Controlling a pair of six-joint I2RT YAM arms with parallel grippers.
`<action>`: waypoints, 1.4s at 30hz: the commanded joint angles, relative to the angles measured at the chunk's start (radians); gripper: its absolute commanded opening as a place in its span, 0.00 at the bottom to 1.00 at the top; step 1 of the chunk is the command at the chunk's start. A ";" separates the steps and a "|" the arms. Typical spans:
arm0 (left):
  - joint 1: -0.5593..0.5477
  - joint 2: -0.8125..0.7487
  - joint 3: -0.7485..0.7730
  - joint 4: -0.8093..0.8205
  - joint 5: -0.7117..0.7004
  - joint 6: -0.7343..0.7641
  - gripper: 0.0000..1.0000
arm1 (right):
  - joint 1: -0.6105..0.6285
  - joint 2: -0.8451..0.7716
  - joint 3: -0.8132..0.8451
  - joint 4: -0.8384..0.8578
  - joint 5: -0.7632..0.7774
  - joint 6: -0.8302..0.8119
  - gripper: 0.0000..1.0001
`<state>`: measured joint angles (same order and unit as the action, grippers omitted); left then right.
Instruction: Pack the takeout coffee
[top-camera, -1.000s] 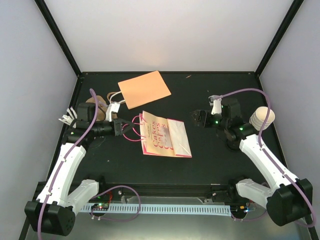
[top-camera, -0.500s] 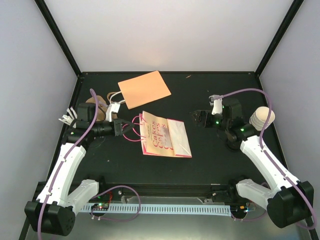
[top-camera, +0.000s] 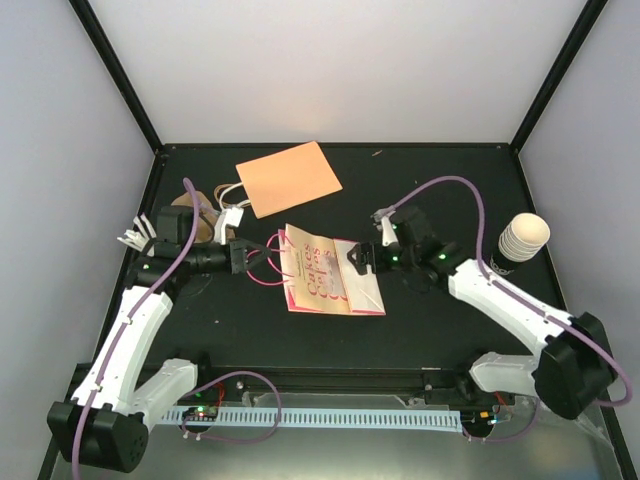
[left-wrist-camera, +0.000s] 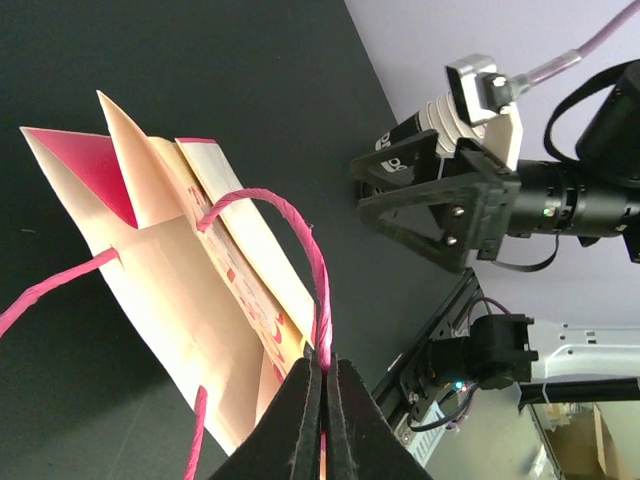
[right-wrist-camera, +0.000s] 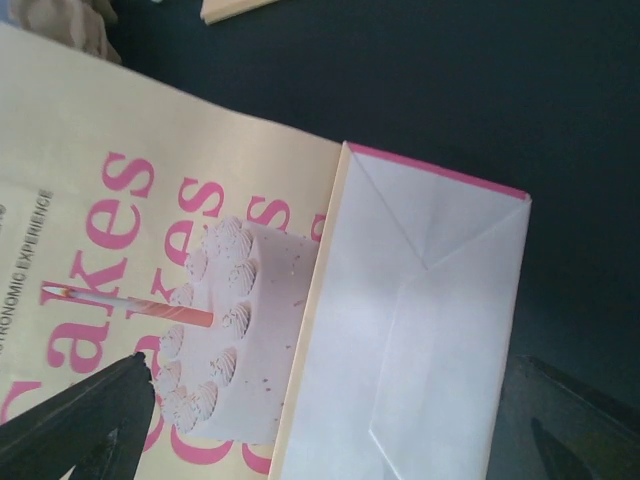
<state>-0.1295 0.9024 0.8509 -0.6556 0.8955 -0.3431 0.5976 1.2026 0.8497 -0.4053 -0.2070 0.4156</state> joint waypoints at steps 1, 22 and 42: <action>-0.012 -0.018 0.055 0.020 0.021 -0.011 0.02 | 0.086 0.091 0.065 -0.030 0.142 0.031 0.96; -0.034 -0.014 0.057 0.041 0.014 -0.023 0.01 | 0.314 0.449 0.265 -0.219 0.447 0.088 0.69; -0.037 -0.007 0.070 0.025 0.004 -0.011 0.01 | 0.331 0.425 0.305 -0.355 0.672 0.115 0.41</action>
<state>-0.1589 0.9024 0.8692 -0.6392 0.8948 -0.3595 0.9245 1.6764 1.1286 -0.7246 0.3985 0.5236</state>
